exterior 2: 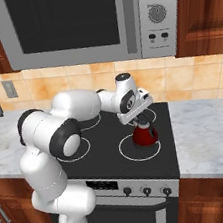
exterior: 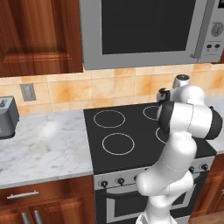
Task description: The kettle is done boiling. Turn off the stove, then wait for 300 timesteps before moving the kettle to the dining table.
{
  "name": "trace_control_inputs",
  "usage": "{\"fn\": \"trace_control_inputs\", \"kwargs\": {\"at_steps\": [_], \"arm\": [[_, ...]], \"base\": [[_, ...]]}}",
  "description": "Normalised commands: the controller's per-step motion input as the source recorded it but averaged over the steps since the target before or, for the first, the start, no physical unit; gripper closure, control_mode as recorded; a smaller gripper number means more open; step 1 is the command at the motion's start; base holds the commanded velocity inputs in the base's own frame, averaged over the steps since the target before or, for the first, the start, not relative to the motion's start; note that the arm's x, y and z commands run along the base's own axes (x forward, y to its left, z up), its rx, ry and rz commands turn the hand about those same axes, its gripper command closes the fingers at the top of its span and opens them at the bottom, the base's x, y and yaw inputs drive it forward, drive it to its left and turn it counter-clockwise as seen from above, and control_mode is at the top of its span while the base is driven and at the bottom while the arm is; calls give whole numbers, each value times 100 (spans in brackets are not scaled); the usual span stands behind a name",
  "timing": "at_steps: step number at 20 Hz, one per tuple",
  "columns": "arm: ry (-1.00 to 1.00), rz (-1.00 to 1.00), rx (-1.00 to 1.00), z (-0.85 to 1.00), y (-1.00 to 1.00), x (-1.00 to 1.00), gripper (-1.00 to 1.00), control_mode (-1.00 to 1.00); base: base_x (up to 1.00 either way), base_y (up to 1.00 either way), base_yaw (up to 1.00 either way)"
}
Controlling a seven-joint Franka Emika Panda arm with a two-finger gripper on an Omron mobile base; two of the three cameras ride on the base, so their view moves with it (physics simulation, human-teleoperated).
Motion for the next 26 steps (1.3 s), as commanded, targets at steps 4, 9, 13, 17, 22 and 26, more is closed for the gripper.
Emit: {"fn": "trace_control_inputs", "kwargs": {"at_steps": [4, 9, 13, 17, 22, 26], "arm": [[0, -1, 0, 18, 0, -16, 100, -100], [0, -3, 0, 31, 0, -16, 100, -100], [0, -3, 0, 31, 0, -12, 100, -100], [0, -3, 0, 24, 0, -14, 100, -100], [0, -3, 0, 17, 0, -20, 100, -100], [0, -4, 0, 18, 0, -31, 100, -100]], "base": [[0, 0, 0], [0, 0, 0], [0, 0, 0], [0, 0, 0], [0, 0, 0], [0, 0, 0]]}}
